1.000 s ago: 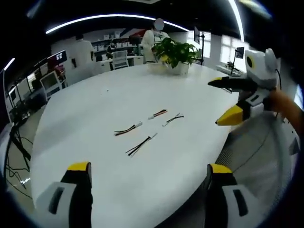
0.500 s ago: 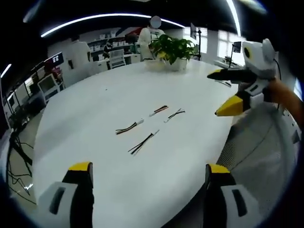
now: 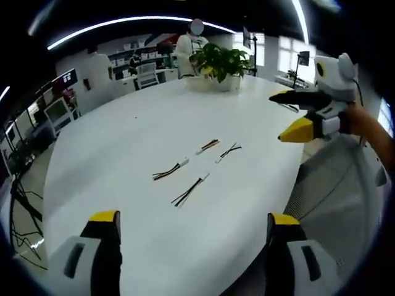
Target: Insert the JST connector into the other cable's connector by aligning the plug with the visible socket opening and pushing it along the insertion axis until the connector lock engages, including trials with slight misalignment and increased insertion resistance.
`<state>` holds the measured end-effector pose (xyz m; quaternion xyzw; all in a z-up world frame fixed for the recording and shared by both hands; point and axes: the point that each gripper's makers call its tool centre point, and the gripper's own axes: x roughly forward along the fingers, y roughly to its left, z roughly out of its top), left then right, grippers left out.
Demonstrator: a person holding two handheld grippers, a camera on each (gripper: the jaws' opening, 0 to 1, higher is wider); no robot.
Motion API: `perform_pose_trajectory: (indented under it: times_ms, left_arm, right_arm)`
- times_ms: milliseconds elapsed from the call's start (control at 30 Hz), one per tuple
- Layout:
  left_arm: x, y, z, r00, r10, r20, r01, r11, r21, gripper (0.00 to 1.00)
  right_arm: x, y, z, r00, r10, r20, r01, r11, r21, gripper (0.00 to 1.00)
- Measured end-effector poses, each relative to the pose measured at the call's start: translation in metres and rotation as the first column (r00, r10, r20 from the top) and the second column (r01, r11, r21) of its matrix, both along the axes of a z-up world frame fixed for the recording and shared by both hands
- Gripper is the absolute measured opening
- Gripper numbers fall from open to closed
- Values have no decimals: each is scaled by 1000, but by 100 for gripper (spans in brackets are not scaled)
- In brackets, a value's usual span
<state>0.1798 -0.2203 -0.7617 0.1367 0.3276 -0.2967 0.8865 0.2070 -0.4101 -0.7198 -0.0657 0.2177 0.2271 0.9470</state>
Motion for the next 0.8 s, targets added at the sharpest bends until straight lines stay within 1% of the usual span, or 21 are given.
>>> perform_pose_trajectory:
  times_ms: [167, 300, 400, 467, 500, 533, 567, 600, 633, 667, 733, 800]
  left_arm:
    - [-6, 0, -7, 1000, -1, -30, 1, 1000, 2, 97]
    - [-7, -2, -10, 1000, -3, -26, 4, 1000, 13, 96]
    - [-7, -3, -11, 999, 2, -33, -2, 1000, 4, 96]
    - [-6, -3, -11, 1000, 2, -32, -2, 1000, -2, 96]
    - [-6, -2, -12, 999, 6, -36, -6, 1000, -1, 96]
    - [-6, -1, -12, 999, 9, -41, -9, 1000, 2, 96]
    - [-5, 0, -11, 999, 10, -42, -10, 1000, 3, 96]
    - [-5, 1, -11, 999, 8, -42, -8, 1000, 6, 96]
    - [-4, 4, -10, 999, 13, -40, -12, 1000, 20, 96]
    - [-3, 7, -9, 999, 15, -36, -14, 1000, 27, 96]
    - [-2, 10, -6, 999, 17, -30, -16, 999, 29, 96]
    - [-2, 13, -2, 999, 26, -27, -25, 999, 21, 96]
  right_arm:
    - [4, 0, -1, 1000, 14, 2, -13, 1000, -1, 100]
    - [8, 6, 0, 999, 38, 18, -38, 999, -5, 100]
    - [9, 8, 0, 998, 49, 25, -49, 999, -9, 100]
    - [9, 9, 1, 998, 55, 27, -55, 998, -8, 100]
    - [11, 8, 3, 998, 59, 18, -59, 998, -6, 100]
    - [10, 8, 2, 998, 62, -14, -62, 998, -18, 100]
    - [11, 6, 4, 996, 79, -30, -81, 995, -59, 100]
    - [14, 4, 9, 996, 87, -13, -88, 992, -88, 99]
    - [18, 5, 19, 994, 108, 18, -105, 986, -126, 99]
    - [19, 5, 22, 993, 117, 21, -113, 983, -142, 99]
    - [20, 9, 30, 990, 138, 24, -133, 980, -148, 98]
    - [19, 13, 33, 987, 159, 20, -155, 977, -145, 97]
